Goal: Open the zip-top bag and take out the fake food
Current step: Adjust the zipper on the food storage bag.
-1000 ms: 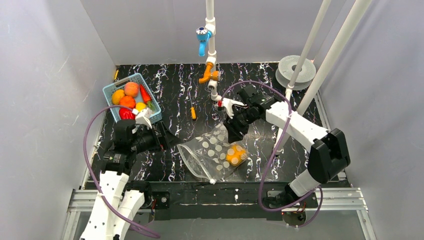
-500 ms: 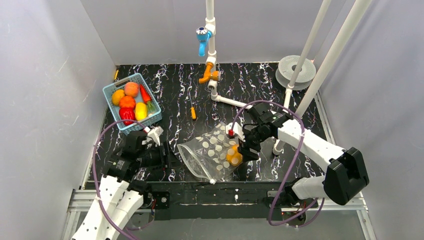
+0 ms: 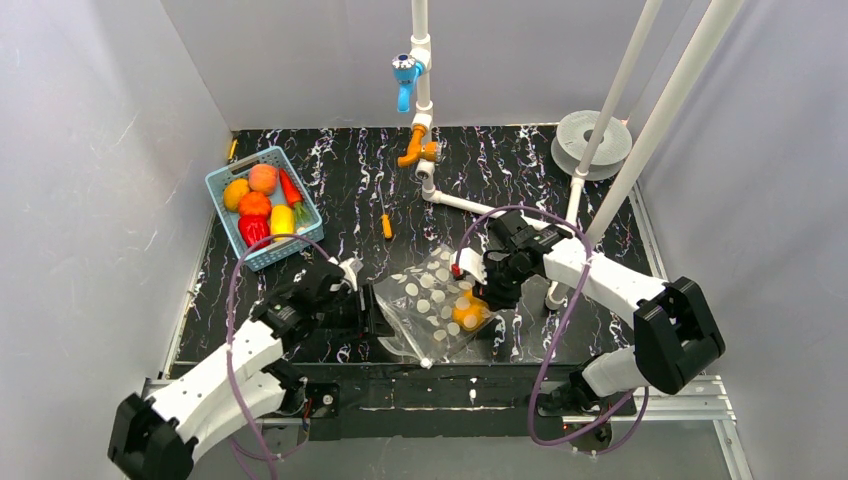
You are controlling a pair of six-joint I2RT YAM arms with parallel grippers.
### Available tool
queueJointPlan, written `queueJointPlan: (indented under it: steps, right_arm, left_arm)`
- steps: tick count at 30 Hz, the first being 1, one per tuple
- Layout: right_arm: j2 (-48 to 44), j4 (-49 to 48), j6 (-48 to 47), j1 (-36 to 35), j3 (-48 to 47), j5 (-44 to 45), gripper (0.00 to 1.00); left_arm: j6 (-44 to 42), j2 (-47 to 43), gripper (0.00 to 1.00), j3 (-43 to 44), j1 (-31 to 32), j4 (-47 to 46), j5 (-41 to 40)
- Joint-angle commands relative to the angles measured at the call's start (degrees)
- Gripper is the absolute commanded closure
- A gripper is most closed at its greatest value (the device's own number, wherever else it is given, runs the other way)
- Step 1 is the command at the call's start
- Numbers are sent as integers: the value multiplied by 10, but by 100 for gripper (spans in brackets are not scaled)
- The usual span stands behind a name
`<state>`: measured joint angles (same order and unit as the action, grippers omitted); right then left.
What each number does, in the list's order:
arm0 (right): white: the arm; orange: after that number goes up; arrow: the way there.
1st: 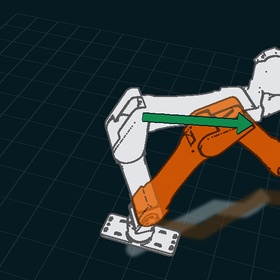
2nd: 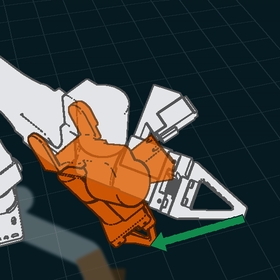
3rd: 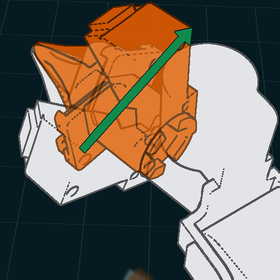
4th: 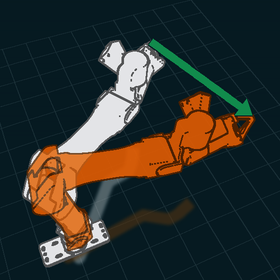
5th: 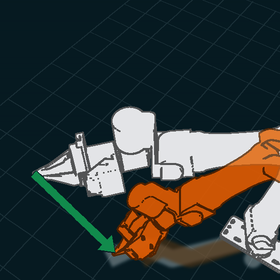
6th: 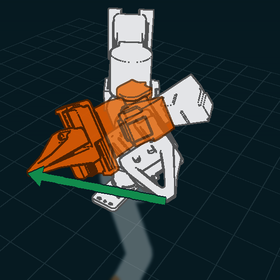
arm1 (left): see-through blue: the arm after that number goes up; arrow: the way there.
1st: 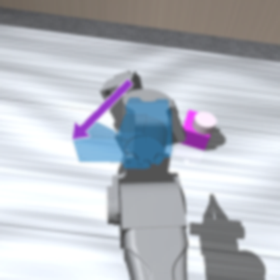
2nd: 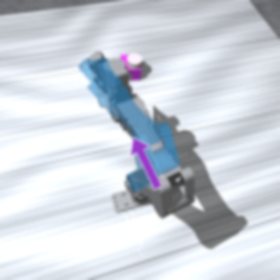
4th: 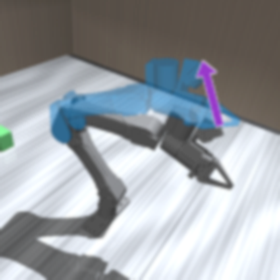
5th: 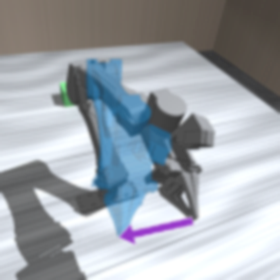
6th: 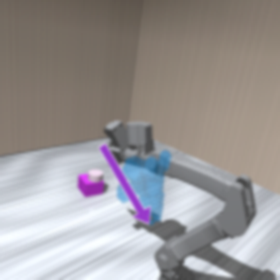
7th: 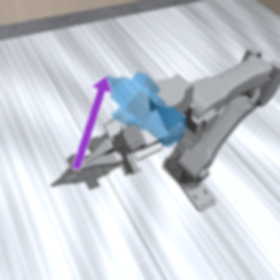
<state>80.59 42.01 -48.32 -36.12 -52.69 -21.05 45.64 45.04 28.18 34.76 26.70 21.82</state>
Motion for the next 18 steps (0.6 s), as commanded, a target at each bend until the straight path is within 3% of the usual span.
queueJointPlan:
  steps: [1,6,10,18]
  right_arm:
    - [2,4,4,-2,1,-32,58]
    - [23,8,19,-12,-7,-50,61]
    - [61,11,69,-15,-44,-49,98]
    - [12,51,111,3,-136,-126,99]
  left_arm:
    - [16,46,47,-11,19,-106,-51]
    - [21,92,46,-23,26,-187,-47]
    - [27,132,45,-40,32,-255,-33]
    - [0,104,27,-82,33,-327,-46]
